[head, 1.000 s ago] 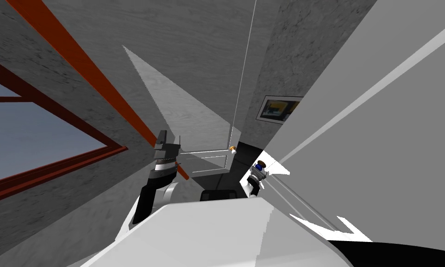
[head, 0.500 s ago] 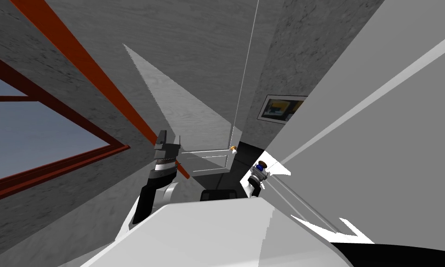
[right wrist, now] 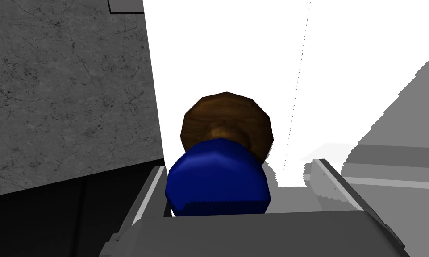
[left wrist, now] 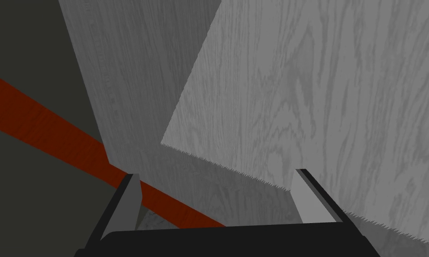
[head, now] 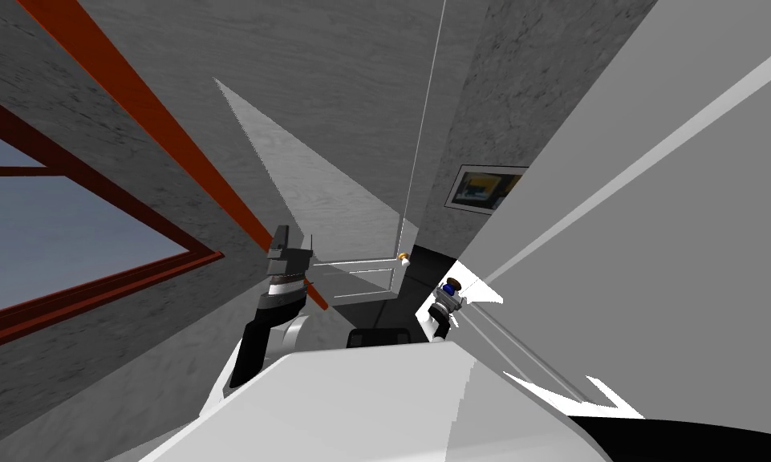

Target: Push the door open

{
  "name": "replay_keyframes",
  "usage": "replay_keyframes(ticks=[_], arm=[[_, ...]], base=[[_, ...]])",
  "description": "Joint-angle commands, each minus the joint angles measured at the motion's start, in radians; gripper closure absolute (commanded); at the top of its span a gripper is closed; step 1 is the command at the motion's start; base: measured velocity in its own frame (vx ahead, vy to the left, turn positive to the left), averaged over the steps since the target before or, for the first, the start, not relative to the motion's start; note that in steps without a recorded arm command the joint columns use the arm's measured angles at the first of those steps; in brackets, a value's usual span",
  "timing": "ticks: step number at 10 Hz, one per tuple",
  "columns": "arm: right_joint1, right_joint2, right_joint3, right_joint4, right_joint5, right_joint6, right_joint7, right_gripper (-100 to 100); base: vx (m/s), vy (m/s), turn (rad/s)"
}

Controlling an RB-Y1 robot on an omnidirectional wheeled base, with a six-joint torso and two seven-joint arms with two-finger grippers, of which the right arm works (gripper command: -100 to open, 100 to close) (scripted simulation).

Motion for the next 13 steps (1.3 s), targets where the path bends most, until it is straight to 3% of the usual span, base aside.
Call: replay_keyframes(ticks=[1, 2, 3, 7, 11, 12, 13], arm=[[0.043, -0.019, -0.029, -0.029, -0.014, -0.003, 0.011, 100], [0.043, -0.019, -0.029, -0.029, -0.014, -0.003, 0.011, 100], [-0.037, -0.023, -0.03, 0.061, -0.027, -0.05, -0.017, 100], [-0.052, -0.034, -0.063, 0.078, -0.06, -0.089, -0.011, 100], [-0.06, -0.039, -0.082, 0.088, -0.079, -0.112, -0.006, 100], [-0.07, -0.043, -0.104, 0.098, -0.1, -0.138, -0.002, 100], [-0.07, -0.043, -0.104, 0.098, -0.1, -0.138, -0.002, 100]], base=[[0.0, 0.0, 0.0], [0.0, 0.014, 0.003], [0.032, -0.121, 0.279], [0.066, -0.152, 0.13], [0.028, -0.056, 0.054], [0.0, -0.085, 0.141], [0.008, -0.096, 0.095]])
